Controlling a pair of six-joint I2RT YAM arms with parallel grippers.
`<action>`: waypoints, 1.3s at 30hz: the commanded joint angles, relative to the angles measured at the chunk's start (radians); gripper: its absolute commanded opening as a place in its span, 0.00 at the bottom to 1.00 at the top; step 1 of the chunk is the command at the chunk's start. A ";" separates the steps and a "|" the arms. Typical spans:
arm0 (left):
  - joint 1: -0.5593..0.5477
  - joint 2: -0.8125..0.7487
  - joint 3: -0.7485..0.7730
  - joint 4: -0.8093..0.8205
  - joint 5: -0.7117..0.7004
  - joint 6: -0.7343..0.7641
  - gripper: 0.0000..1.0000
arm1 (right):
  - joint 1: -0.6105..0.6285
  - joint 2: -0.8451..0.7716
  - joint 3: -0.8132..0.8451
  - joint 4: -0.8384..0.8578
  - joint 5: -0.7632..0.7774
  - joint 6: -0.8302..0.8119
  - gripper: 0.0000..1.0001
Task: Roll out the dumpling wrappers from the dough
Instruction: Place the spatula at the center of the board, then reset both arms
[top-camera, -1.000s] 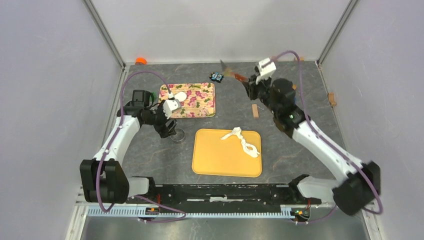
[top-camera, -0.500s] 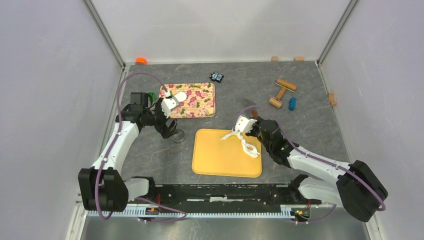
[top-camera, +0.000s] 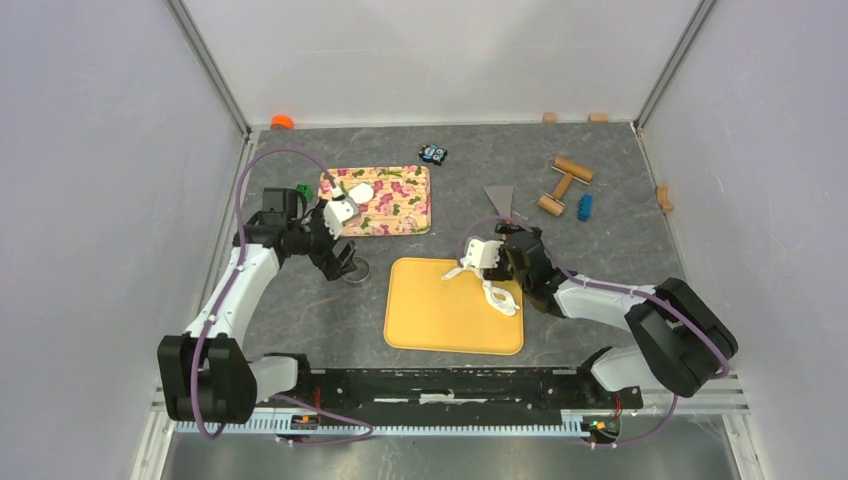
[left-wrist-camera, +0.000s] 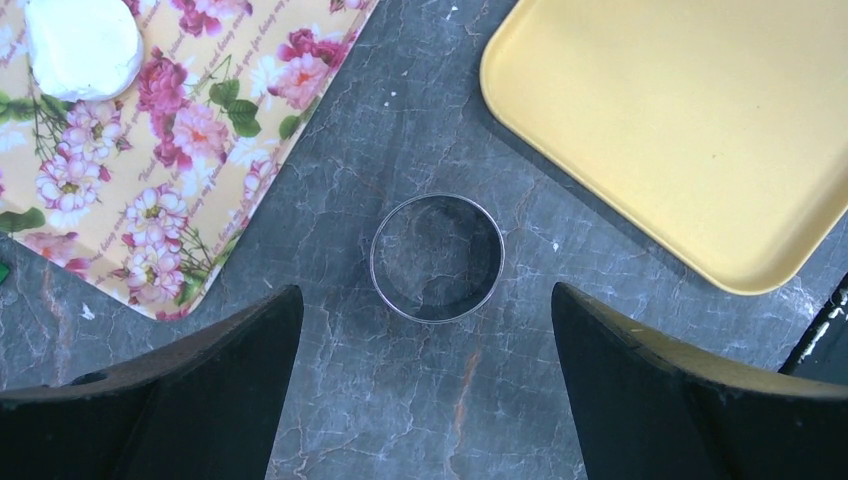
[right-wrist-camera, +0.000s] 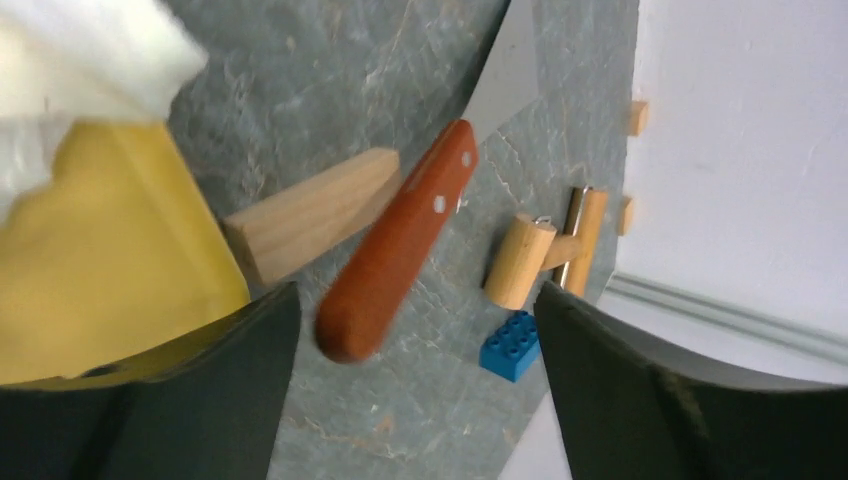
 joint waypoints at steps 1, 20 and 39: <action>0.007 -0.018 -0.014 0.052 0.015 -0.028 1.00 | -0.008 -0.077 -0.015 -0.045 -0.087 0.047 0.98; 0.019 -0.238 -0.296 0.643 -0.709 -0.700 1.00 | -0.222 -0.718 -0.370 0.197 0.134 0.865 0.98; 0.120 -0.413 -0.577 0.927 -0.694 -0.705 1.00 | -0.272 -0.722 -0.698 0.463 0.351 0.822 0.98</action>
